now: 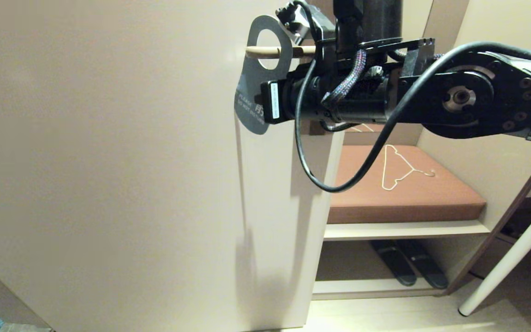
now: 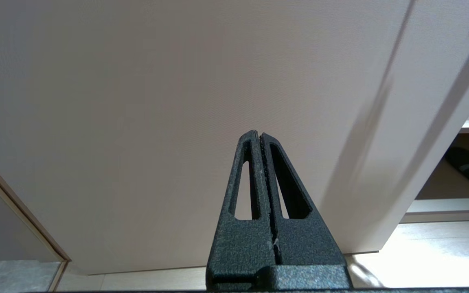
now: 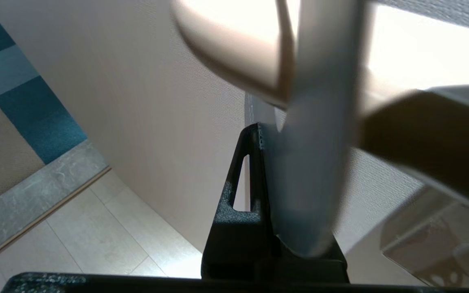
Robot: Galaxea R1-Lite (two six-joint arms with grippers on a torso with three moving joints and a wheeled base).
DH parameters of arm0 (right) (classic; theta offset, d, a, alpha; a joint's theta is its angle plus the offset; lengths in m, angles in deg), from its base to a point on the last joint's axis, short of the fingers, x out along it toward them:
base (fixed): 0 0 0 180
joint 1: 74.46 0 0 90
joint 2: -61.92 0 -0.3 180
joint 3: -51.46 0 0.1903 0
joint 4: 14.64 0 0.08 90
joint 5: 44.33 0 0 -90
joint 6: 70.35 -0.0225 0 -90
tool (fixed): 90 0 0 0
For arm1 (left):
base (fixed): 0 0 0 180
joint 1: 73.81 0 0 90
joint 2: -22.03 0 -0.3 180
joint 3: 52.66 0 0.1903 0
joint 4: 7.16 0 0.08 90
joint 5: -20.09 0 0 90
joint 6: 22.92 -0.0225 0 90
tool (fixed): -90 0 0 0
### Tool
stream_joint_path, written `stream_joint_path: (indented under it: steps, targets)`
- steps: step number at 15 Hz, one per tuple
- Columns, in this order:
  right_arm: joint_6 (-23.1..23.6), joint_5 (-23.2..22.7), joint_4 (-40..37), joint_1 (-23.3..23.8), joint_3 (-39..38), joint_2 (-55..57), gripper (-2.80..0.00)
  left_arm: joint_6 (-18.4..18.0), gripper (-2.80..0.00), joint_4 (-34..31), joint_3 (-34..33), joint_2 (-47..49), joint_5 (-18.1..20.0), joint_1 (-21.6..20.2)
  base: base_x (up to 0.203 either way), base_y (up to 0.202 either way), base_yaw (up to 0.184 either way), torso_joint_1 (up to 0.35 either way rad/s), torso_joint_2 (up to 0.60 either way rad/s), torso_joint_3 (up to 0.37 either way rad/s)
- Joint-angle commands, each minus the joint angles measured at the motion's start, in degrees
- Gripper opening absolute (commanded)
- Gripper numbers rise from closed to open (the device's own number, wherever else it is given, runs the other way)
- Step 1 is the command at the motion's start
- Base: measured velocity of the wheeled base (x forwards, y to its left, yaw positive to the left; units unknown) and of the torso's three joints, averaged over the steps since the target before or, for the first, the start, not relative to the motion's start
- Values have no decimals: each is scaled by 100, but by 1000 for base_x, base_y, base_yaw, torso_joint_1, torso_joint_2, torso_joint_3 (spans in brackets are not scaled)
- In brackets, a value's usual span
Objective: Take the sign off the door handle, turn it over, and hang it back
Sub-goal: Take down the sign
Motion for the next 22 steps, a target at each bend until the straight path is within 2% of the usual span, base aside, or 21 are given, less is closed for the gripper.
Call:
stream_joint_path:
  steps: [1,18,22]
  targets:
    - [-1,0,11,-26,48,43,-280,2,-280,2,0,7,-5,1,0,0,0,0,0,0]
    - [5,-28,152,-227,92,185,-280,10,-280,2,0,7,-5,1,0,0,0,0,0,0]
    - [22,-53,438,-268,92,229,-280,5,-280,2,0,7,-5,1,0,0,0,0,0,0]
